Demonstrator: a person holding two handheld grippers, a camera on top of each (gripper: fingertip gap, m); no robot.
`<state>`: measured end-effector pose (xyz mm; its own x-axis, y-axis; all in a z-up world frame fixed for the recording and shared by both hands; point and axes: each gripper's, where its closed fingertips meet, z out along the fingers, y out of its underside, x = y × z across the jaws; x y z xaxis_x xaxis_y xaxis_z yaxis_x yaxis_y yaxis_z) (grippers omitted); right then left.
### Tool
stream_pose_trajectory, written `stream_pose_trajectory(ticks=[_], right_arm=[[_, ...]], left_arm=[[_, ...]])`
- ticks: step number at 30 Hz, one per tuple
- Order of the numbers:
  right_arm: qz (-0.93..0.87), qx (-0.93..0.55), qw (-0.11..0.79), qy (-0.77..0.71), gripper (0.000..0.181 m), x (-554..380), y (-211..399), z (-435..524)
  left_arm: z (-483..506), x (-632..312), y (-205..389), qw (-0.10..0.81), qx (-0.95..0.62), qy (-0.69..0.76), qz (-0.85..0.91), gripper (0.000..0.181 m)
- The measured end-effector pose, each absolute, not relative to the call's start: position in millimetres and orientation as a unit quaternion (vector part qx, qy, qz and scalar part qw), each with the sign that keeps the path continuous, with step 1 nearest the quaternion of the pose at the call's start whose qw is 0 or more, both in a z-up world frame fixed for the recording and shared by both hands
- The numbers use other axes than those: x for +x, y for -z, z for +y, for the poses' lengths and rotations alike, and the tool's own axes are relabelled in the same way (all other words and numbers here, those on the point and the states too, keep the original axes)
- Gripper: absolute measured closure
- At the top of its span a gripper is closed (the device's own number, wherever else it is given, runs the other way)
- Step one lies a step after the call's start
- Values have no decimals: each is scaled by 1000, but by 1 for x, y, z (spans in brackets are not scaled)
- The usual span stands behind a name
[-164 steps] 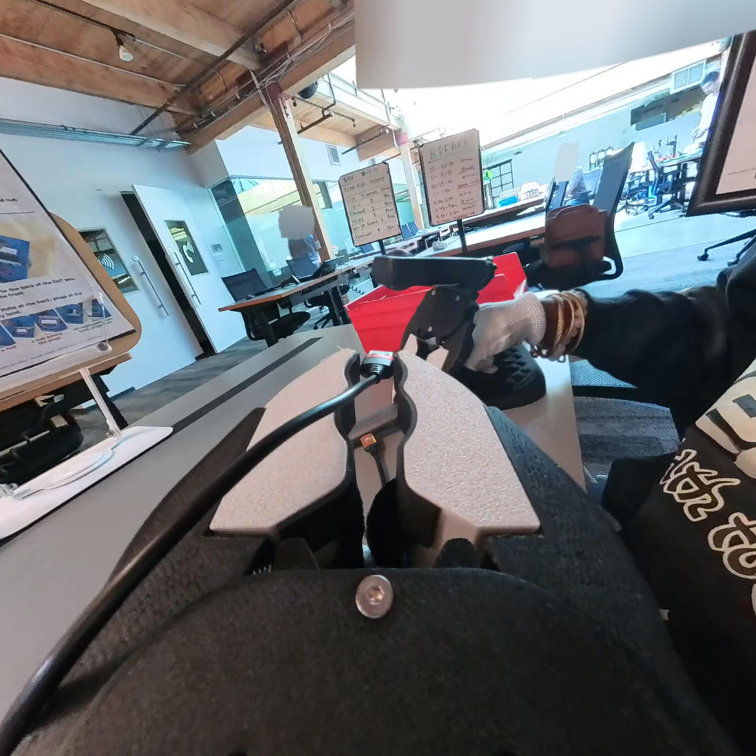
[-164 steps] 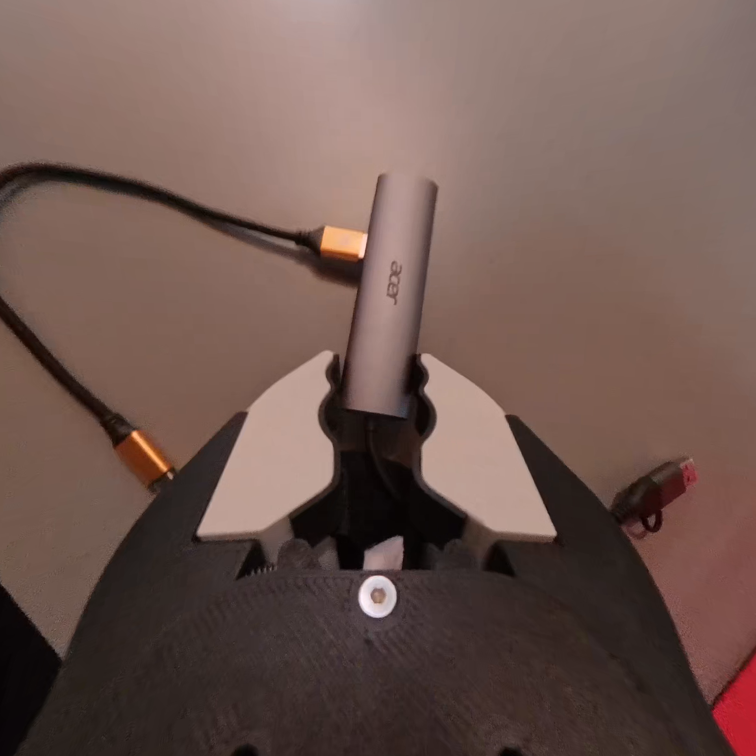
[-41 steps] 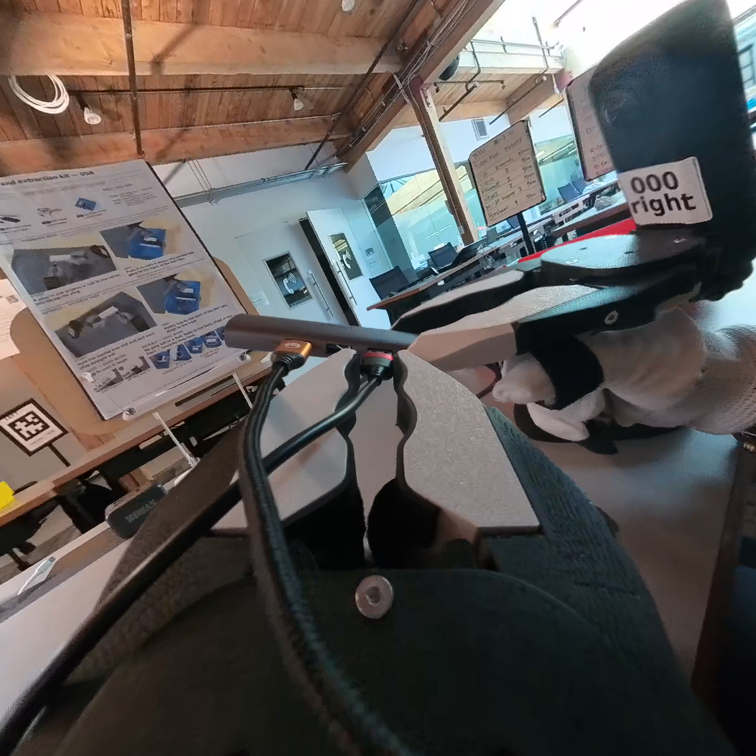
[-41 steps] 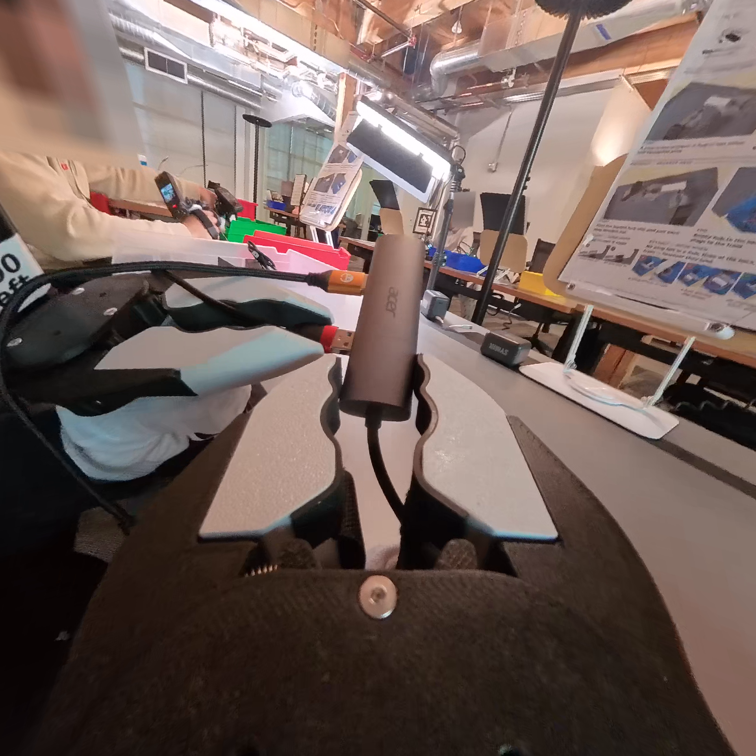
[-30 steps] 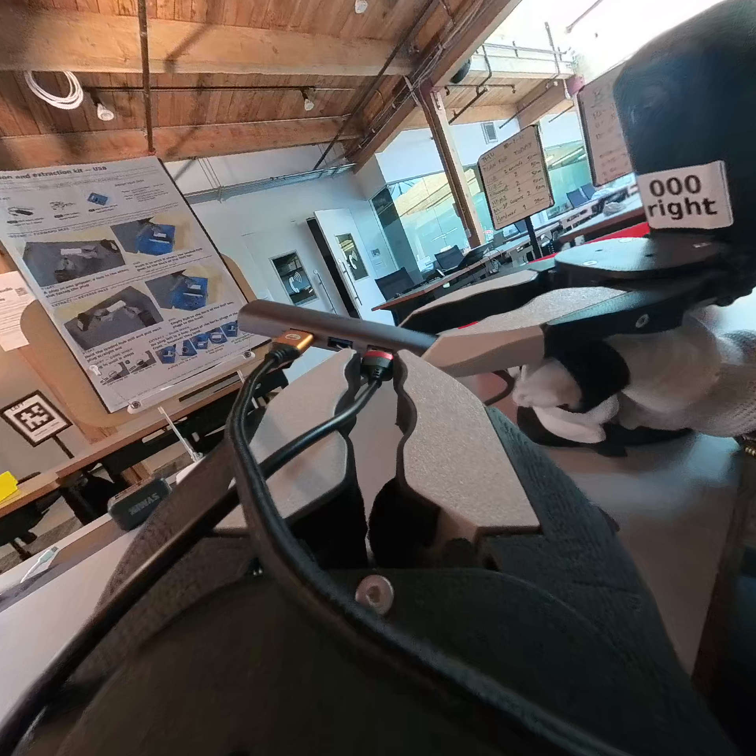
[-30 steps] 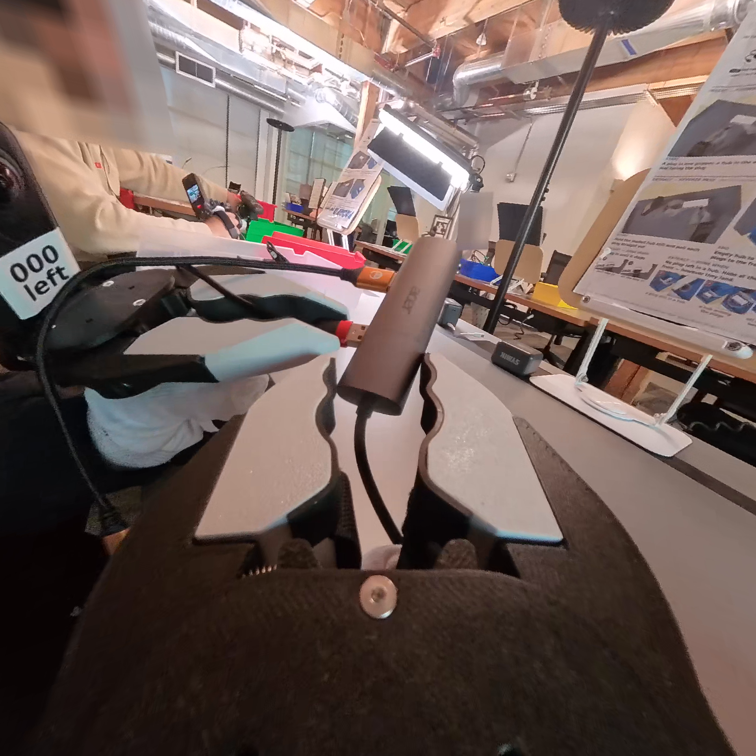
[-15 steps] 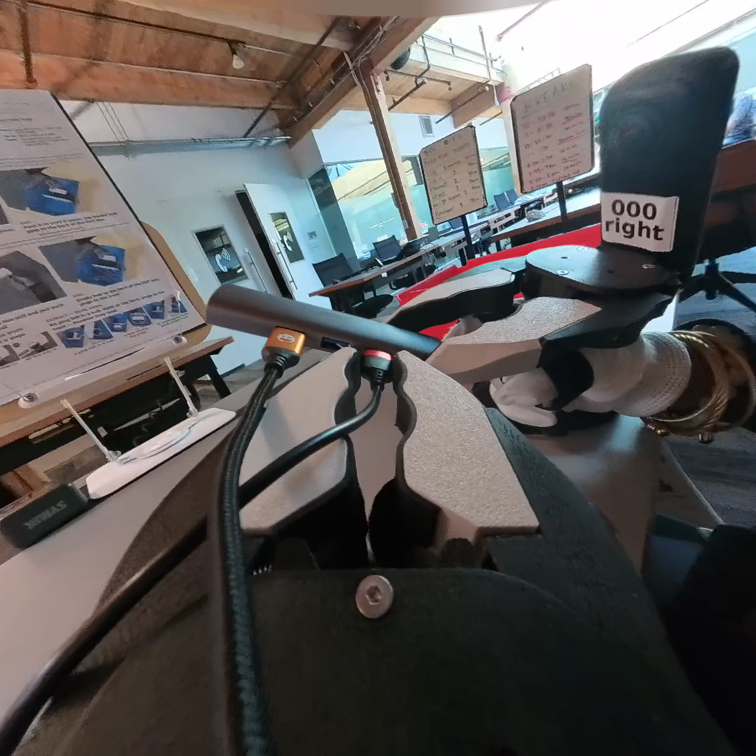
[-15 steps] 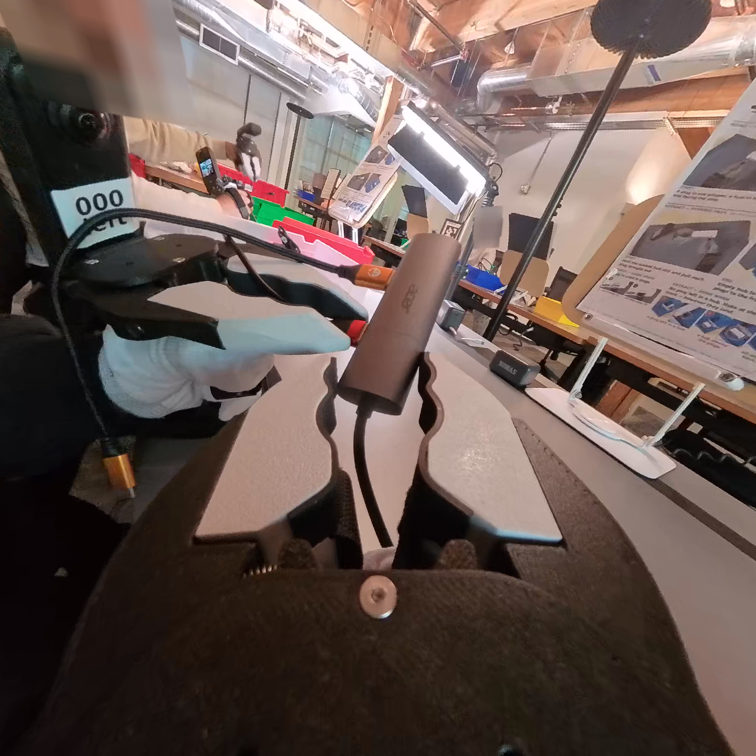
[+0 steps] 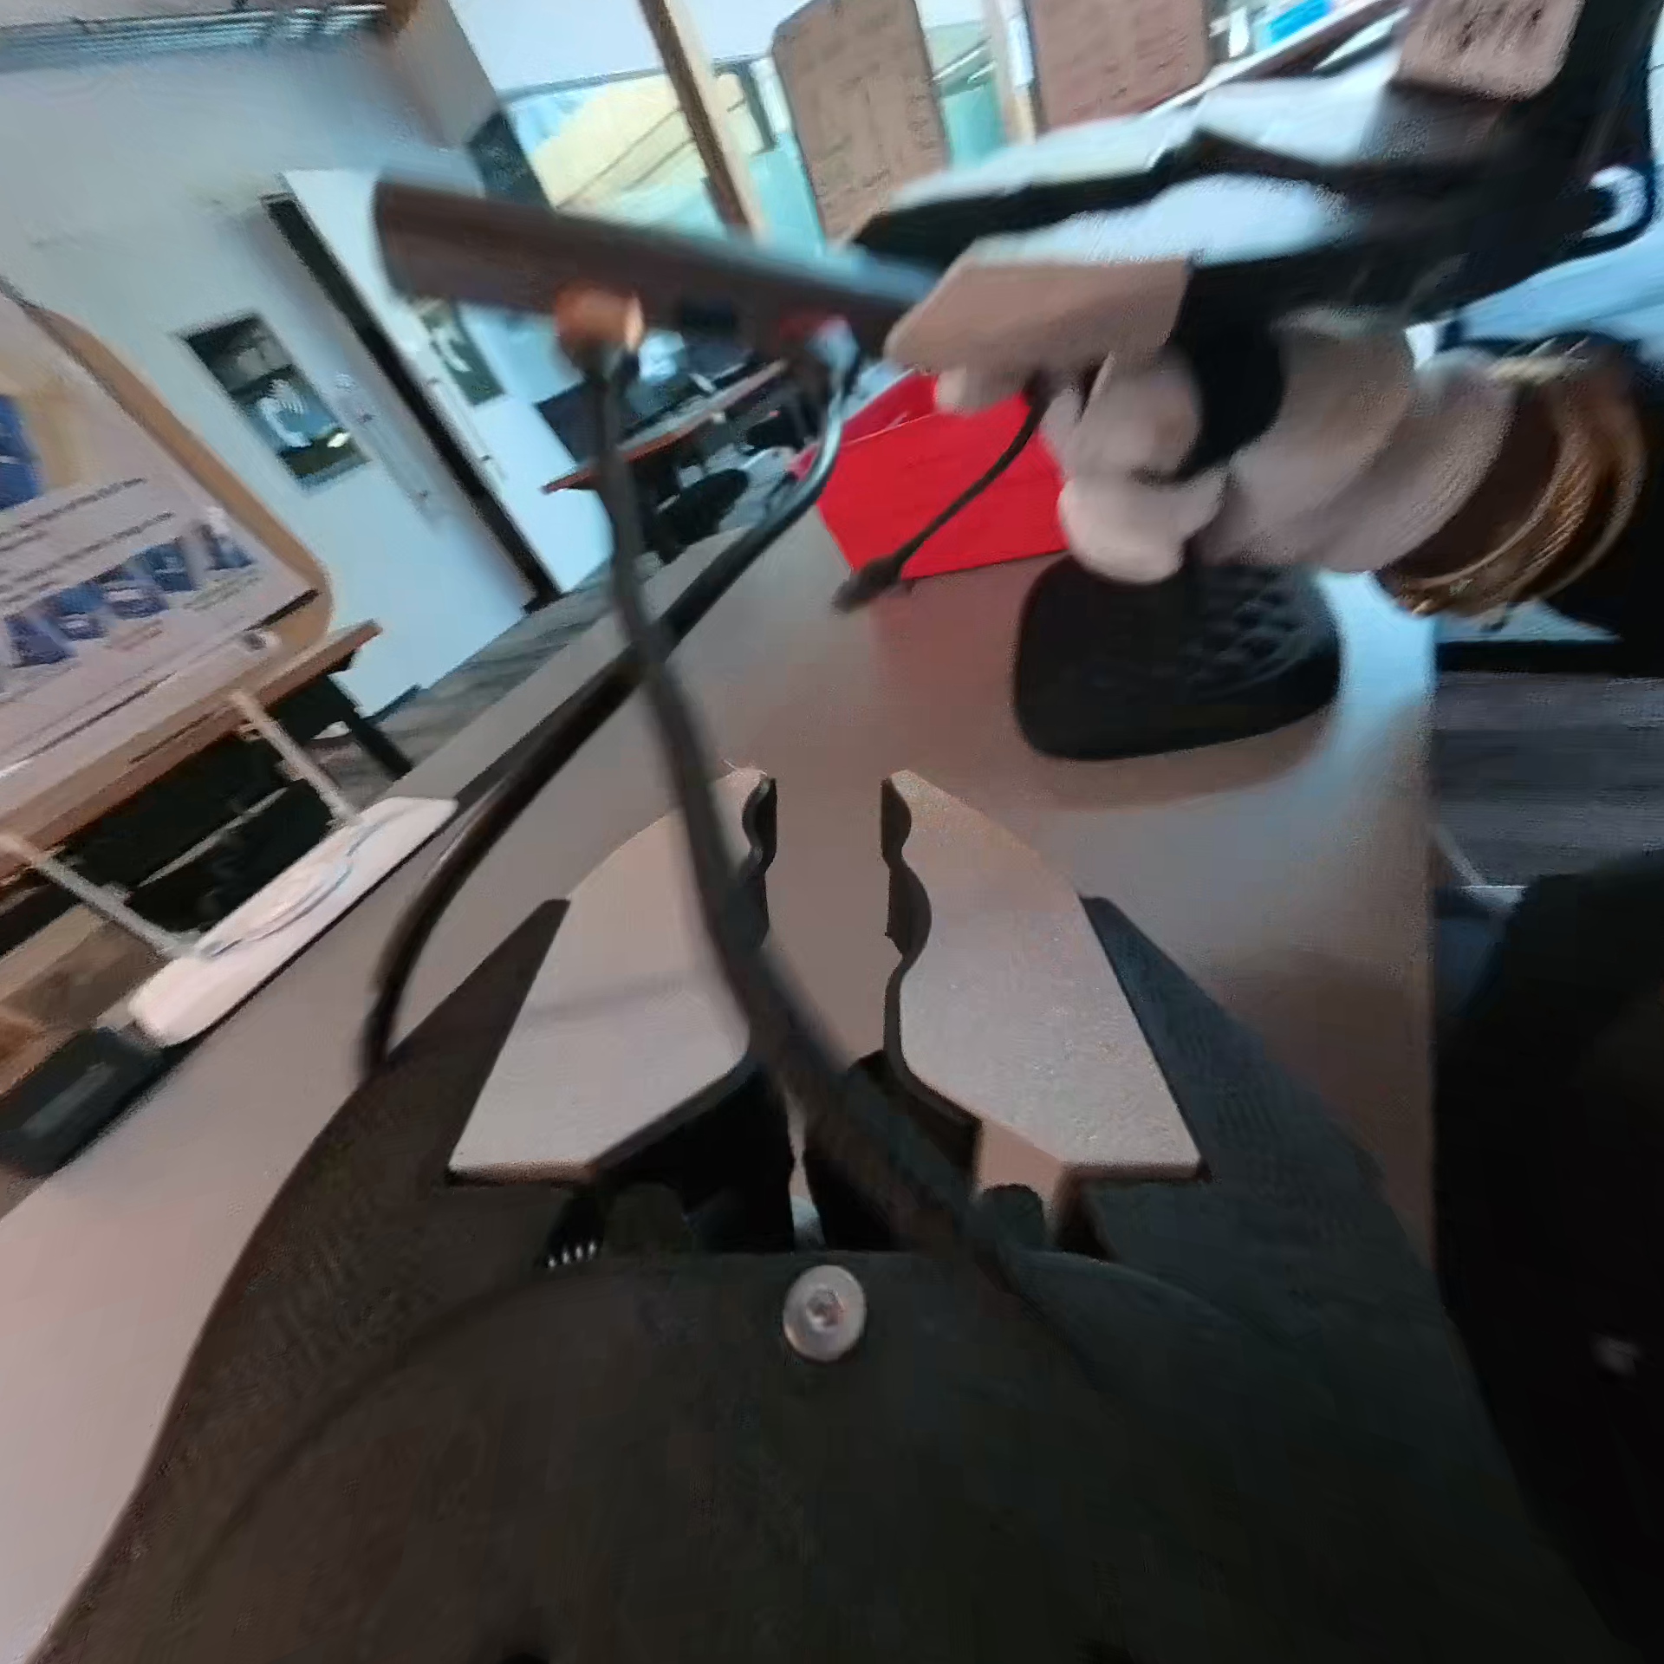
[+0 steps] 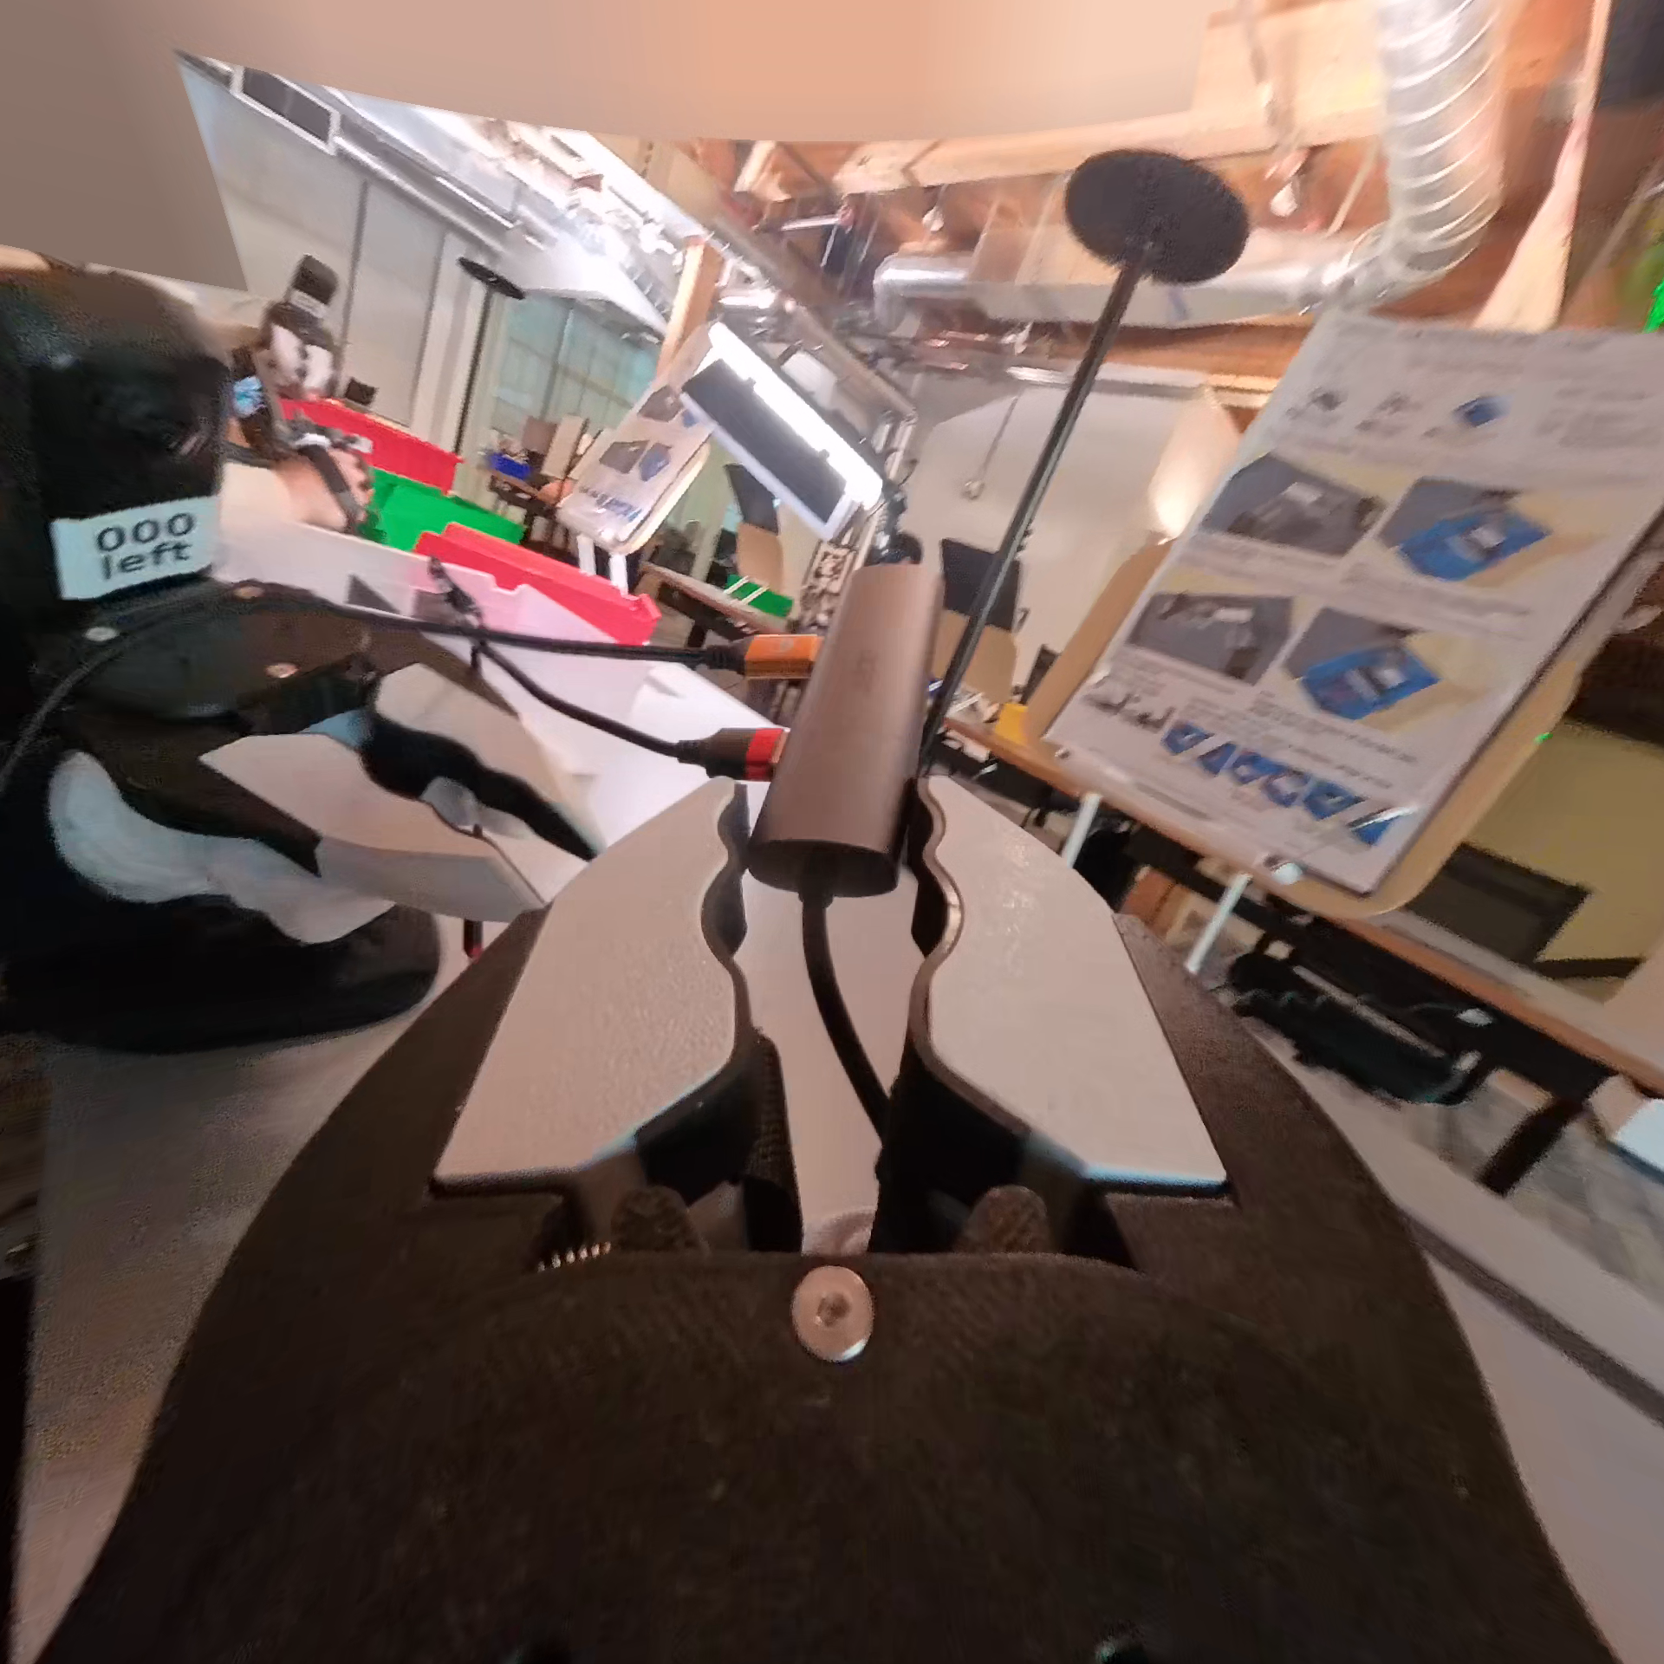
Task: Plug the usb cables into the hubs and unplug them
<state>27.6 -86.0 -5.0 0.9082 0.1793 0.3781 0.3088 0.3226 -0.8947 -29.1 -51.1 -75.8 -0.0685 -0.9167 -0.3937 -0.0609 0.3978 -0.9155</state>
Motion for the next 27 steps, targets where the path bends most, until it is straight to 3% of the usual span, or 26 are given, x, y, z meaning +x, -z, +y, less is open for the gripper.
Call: stream_pose_trajectory(ticks=[10,15,22,27], right_arm=[[-150,-470,835,244,149,116,-118,-135],[-38,-405,784,469,148,195,-164,-206],[3,-369,643,671,148,256,-161,-263],[-67,-496,525,688,149,308,-106,-219]], left_arm=[[-46,-43,47,604,-353,453,553,160],[-29,-48,41,598,-386,491,503,160],[-23,-48,42,598,-400,491,491,160],[-22,-47,44,598,-403,486,494,160]])
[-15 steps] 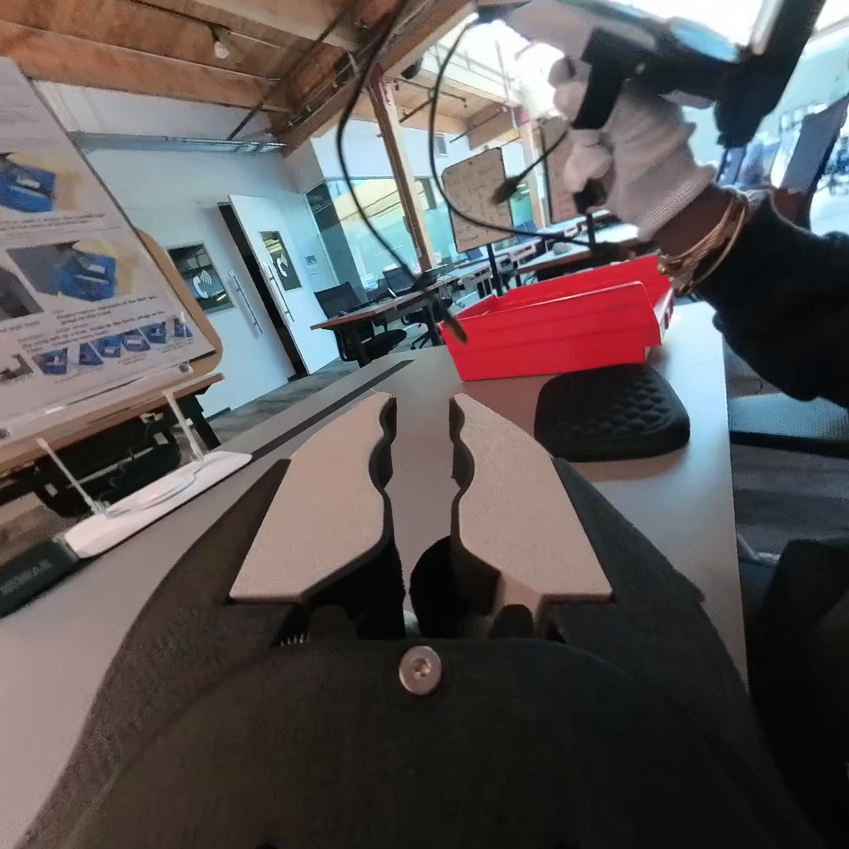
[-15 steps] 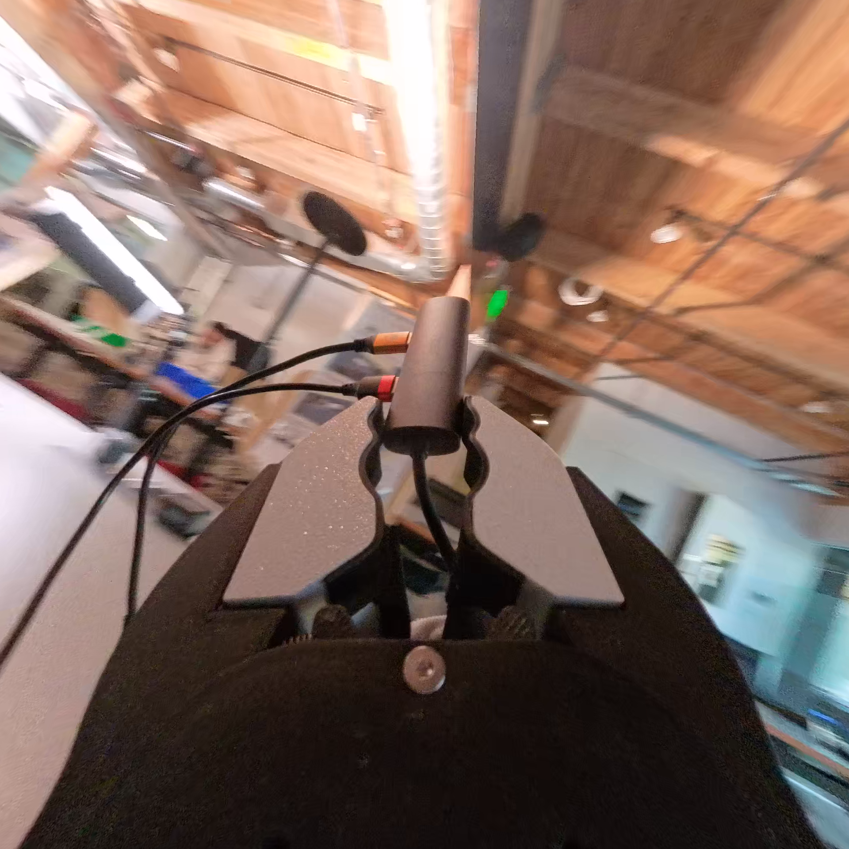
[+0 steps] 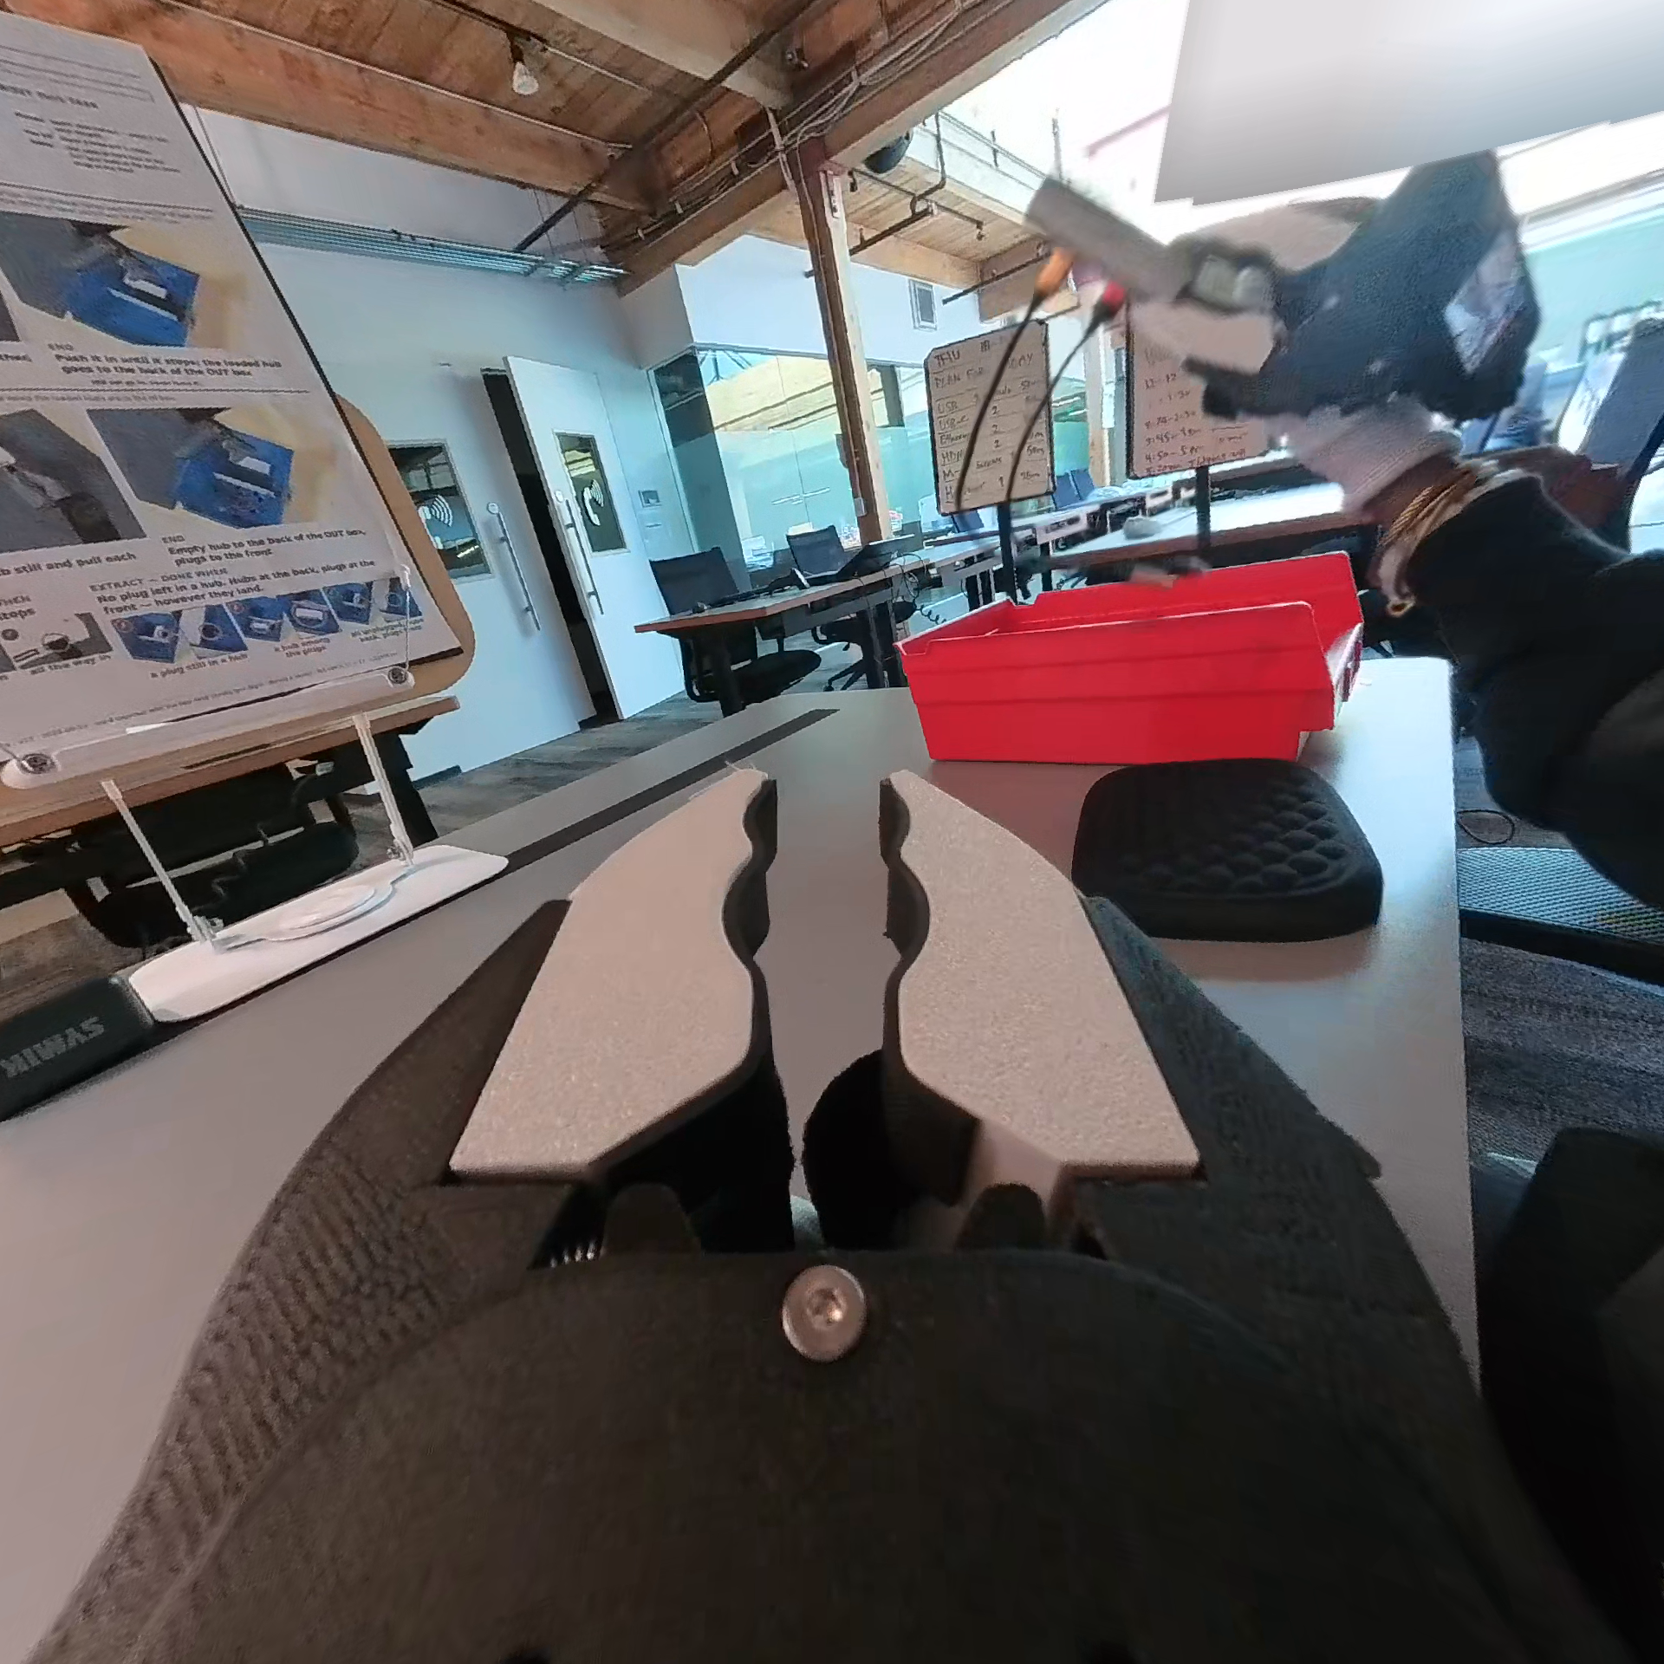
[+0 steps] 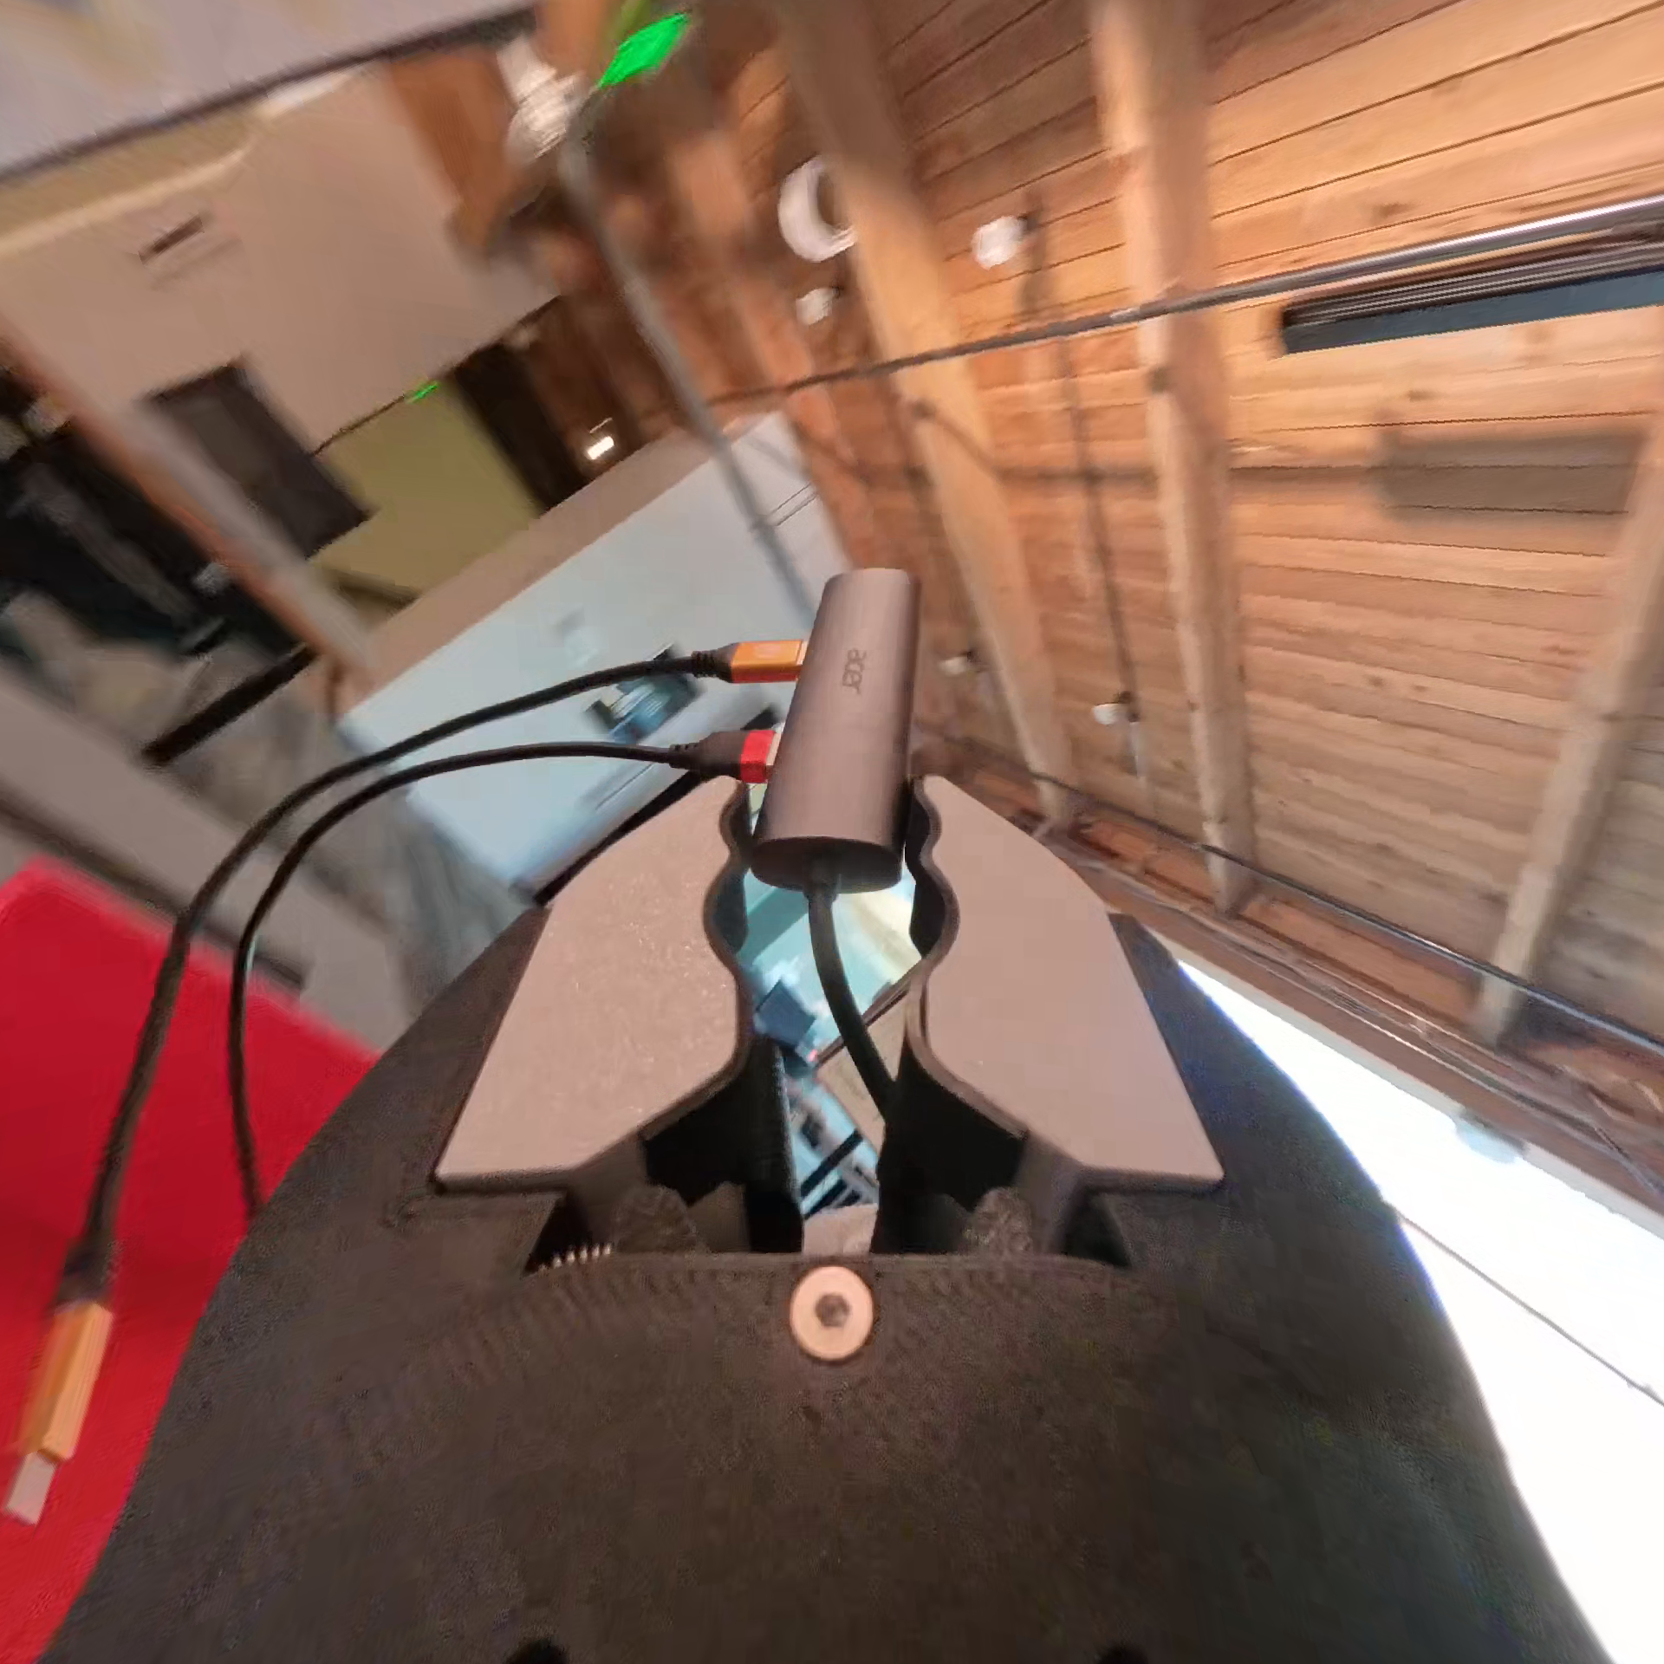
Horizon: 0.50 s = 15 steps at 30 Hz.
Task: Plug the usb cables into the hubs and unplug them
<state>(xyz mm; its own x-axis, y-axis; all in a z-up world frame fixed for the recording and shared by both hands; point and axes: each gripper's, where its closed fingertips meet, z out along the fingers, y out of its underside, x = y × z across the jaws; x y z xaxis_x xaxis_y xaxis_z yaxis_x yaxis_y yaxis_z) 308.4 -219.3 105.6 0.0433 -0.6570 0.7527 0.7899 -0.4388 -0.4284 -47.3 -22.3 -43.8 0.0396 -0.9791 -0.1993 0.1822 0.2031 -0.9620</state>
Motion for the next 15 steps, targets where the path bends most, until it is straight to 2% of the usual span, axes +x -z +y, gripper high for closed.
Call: stream_pose_trajectory(ticks=[3,7,9,11,14,15], right_arm=[[-116,-640,452,611,149,341,-44,-188],[-30,-811,418,407,148,368,32,-176],[69,-863,412,282,148,372,61,-180],[173,-901,370,149,148,370,95,-193],[224,-934,274,55,146,364,142,-218],[232,-940,245,36,140,361,153,-225]], left_arm=[[-22,-47,44,597,-405,486,493,160],[-20,-47,45,595,-409,487,492,160],[-21,-47,45,595,-408,486,493,160],[-21,-46,46,595,-409,485,494,160],[-21,-46,47,594,-409,483,496,160],[-22,-45,47,595,-408,483,497,160]])
